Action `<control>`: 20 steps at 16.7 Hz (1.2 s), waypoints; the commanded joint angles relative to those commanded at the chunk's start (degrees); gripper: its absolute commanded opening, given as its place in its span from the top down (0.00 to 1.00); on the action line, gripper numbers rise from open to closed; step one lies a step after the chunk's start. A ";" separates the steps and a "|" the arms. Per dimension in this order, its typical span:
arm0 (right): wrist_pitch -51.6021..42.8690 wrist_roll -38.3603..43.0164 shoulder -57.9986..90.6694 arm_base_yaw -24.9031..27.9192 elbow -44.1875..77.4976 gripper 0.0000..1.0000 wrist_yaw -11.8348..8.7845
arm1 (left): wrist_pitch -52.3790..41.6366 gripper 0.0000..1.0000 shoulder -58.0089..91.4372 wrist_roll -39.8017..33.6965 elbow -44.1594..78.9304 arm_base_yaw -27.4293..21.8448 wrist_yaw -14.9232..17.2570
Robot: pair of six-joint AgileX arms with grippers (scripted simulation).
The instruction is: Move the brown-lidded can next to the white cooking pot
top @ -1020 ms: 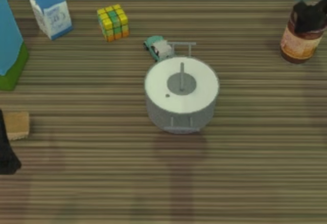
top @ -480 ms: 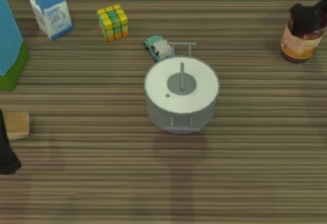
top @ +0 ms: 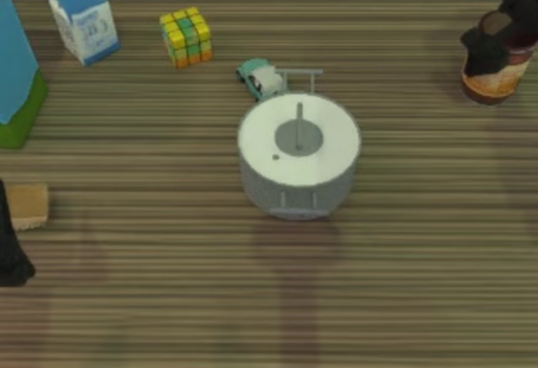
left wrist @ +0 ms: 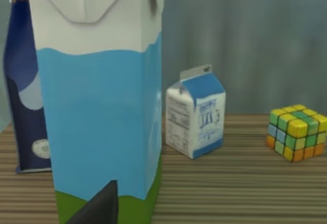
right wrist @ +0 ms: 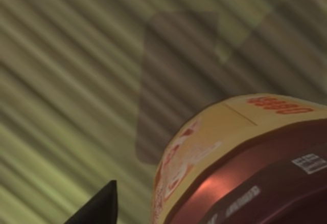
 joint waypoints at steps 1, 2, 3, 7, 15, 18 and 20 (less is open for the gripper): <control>0.00 0.00 0.00 0.00 0.00 0.00 0.00 | 0.00 0.00 0.00 0.00 0.00 0.00 0.00; 0.00 0.00 0.00 0.00 0.00 0.00 0.00 | 0.00 0.00 0.00 0.00 0.00 0.00 0.00; 0.00 0.00 0.00 0.00 0.00 0.00 0.00 | 0.00 0.00 0.00 0.00 0.00 0.00 0.00; 0.00 0.00 0.00 0.00 0.00 0.30 0.00 | 0.00 0.00 0.00 0.00 0.00 0.00 0.00; 0.00 0.00 0.00 0.00 0.00 0.90 0.00 | 0.00 0.00 0.00 0.00 0.00 0.00 0.00; 0.00 0.00 0.00 0.00 0.00 1.00 0.00 | 0.00 0.00 0.00 0.00 0.00 0.00 0.00; 0.00 0.00 0.00 0.00 0.00 1.00 0.00 | 0.00 0.00 0.00 0.00 0.00 0.00 0.00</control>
